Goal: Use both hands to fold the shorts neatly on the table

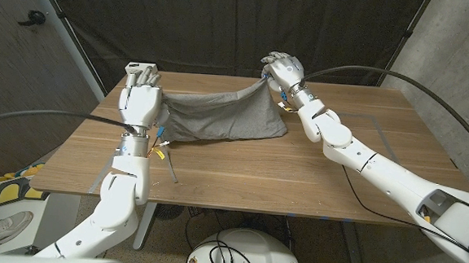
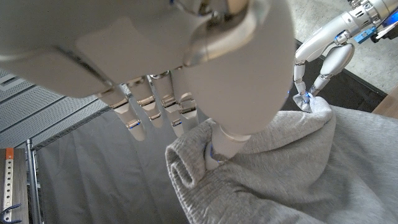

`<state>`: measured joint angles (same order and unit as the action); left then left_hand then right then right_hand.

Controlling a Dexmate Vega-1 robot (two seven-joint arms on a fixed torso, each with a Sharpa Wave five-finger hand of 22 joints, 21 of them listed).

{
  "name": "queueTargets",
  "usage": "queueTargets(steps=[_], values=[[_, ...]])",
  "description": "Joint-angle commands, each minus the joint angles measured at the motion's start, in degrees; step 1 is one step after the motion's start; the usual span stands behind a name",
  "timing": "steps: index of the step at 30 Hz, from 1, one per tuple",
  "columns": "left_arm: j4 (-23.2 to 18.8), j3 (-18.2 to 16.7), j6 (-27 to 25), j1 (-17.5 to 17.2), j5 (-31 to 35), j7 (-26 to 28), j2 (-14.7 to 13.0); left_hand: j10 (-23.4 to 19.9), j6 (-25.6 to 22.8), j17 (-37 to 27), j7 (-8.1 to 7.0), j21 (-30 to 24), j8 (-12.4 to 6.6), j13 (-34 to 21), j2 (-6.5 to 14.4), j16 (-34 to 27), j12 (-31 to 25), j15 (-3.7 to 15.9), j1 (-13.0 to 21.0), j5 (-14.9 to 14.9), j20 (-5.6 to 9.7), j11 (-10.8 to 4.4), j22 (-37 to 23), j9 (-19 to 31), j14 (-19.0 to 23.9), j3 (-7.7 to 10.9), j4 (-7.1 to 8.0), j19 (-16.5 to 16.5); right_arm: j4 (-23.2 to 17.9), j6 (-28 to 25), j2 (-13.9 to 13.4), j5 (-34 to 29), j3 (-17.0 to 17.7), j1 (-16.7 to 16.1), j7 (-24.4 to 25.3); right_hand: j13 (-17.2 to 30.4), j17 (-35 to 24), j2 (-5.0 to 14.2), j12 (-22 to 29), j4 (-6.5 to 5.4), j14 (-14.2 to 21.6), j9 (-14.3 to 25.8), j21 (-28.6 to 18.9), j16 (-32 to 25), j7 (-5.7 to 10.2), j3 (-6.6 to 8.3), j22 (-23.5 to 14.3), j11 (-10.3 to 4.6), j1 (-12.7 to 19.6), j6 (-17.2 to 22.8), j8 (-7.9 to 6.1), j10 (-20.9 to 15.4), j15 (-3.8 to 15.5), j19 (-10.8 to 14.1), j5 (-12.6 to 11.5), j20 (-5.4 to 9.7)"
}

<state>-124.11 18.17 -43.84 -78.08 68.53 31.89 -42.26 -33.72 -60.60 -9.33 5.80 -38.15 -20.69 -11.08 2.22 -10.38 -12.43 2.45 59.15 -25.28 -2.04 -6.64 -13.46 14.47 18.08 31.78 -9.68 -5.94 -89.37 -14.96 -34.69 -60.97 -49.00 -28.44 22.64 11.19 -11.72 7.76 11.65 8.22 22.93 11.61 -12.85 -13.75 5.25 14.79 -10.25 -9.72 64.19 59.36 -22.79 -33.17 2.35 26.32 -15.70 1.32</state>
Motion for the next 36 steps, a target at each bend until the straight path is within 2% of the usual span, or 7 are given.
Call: queueTargets(steps=[1, 11, 21, 36], values=[[6.6, 3.8, -4.4, 8.1, 1.4, -0.7, -0.6, -0.6, -3.1, 0.0, -1.35, -0.5, -6.57, -0.2, 0.4, 0.1, -0.1, 3.89, -0.1, -0.2, 0.05, -0.30, -0.3, 7.1, 0.7, 0.06, 0.07, 0.1, 3.9, 1.0, 1.4, 0.0, -2.4, 3.7, 0.0, 0.2, 0.0, -0.46, -0.2, -0.24, 0.6, 0.1, -0.1, 0.4, -0.05, 0.42, -0.2, -0.07, 0.2, 0.4, -0.39, -0.5, 10.14, 0.1, -0.4, -0.20], [12.7, 8.9, -10.8, 13.0, 6.8, -4.7, -0.9, -1.2, -4.2, 0.0, -1.01, -0.9, -6.42, -0.2, 0.1, 0.2, -0.2, 4.26, 0.1, -0.4, 0.16, -0.50, -0.3, 6.4, 0.8, 0.18, -0.20, 0.3, 6.5, -0.1, 2.6, 0.3, -3.4, 5.6, 0.8, 0.2, 0.0, -0.35, -0.2, -0.28, 0.7, 0.1, 0.0, 0.6, -0.07, 0.52, -0.2, -0.31, 0.1, 0.4, -0.29, -0.7, 10.31, -0.1, -0.6, -0.03], [16.7, 10.7, -12.1, 16.1, 3.5, -3.8, -0.5, -1.9, -5.1, -0.1, -0.63, -1.4, -6.12, -0.2, -0.5, 0.1, -0.3, 4.56, 0.4, -0.5, 0.29, -0.87, -0.3, 5.6, 1.0, 0.36, -0.43, 0.2, 12.0, -0.9, 5.3, 0.2, -5.9, 8.9, 2.1, 0.2, -0.4, -0.11, -0.2, -0.37, 0.7, 0.0, 0.1, 0.4, 0.09, 0.20, -0.2, -0.40, 0.2, 0.3, -0.17, -0.8, 10.51, -0.1, -0.6, 0.24], [23.1, 15.5, -13.7, 22.3, 0.5, -2.3, -0.1, -2.5, -5.5, -0.1, -0.42, -2.1, -5.40, -0.2, -0.9, 0.0, -0.3, 5.06, 0.5, -0.6, 0.53, -1.00, -0.3, 4.7, 1.8, 0.56, -0.39, -0.2, 26.0, 0.0, 12.1, 3.0, -11.7, 15.9, 4.6, 0.2, -0.8, 0.23, -0.1, -0.41, 1.2, 0.0, 0.1, -0.1, 0.21, -0.36, -0.2, -0.41, 0.4, 0.1, 0.06, -1.5, 10.61, 0.0, -0.5, 0.37]])
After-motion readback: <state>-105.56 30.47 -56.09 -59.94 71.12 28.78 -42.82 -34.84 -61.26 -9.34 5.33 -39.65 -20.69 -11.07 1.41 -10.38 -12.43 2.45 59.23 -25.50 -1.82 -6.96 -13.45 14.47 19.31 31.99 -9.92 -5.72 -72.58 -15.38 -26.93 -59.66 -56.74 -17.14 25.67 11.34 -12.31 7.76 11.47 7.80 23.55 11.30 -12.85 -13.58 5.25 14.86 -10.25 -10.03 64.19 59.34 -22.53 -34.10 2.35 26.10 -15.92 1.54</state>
